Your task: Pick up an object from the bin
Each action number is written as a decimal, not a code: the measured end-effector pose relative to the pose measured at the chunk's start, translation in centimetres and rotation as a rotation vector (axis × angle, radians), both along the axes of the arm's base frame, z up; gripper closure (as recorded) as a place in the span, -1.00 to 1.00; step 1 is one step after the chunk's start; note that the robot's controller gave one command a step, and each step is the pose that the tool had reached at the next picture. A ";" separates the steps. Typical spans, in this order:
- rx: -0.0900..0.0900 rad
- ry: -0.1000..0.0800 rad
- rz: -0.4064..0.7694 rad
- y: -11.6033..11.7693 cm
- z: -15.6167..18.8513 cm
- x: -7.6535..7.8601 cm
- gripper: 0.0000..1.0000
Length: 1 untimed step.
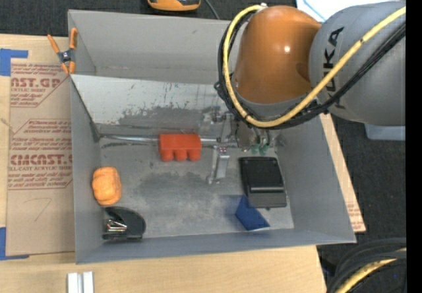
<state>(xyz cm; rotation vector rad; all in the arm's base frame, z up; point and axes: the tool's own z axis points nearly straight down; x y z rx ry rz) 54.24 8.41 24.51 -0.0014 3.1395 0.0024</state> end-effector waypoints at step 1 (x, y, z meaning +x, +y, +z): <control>0.000 0.000 0.000 0.0 0.0 0.0 -1.00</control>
Offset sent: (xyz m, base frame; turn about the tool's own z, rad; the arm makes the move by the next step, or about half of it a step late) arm -0.0593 -0.0022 -0.0606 -0.1368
